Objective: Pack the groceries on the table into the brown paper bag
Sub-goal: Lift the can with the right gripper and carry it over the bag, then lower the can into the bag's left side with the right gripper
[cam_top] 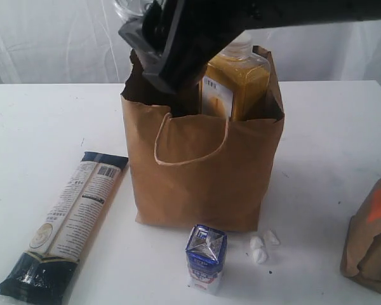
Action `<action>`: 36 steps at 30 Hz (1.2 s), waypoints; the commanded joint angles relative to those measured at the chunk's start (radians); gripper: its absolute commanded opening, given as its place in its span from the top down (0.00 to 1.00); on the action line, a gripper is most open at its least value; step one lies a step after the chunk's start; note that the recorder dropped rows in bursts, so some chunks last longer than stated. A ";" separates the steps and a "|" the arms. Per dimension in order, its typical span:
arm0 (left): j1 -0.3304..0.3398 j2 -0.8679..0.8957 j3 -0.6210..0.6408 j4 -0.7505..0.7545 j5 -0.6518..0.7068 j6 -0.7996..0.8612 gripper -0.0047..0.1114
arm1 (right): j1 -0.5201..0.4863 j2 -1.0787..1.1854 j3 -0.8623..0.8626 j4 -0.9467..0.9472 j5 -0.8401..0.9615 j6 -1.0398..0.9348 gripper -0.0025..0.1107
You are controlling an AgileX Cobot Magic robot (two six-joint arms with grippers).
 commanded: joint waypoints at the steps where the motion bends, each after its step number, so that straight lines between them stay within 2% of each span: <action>1: 0.002 -0.005 0.004 -0.008 0.004 0.000 0.96 | -0.005 0.038 -0.016 0.000 -0.075 0.004 0.98; 15: 0.002 -0.005 0.004 -0.008 0.004 0.000 0.96 | -0.046 0.131 -0.016 0.029 -0.089 0.025 0.98; 20: 0.002 -0.005 0.004 -0.008 0.004 0.000 0.96 | -0.070 0.143 -0.016 0.030 -0.083 0.163 0.98; 36: 0.002 -0.005 0.004 -0.008 0.004 0.000 0.96 | -0.116 0.197 -0.016 0.078 -0.088 0.382 0.98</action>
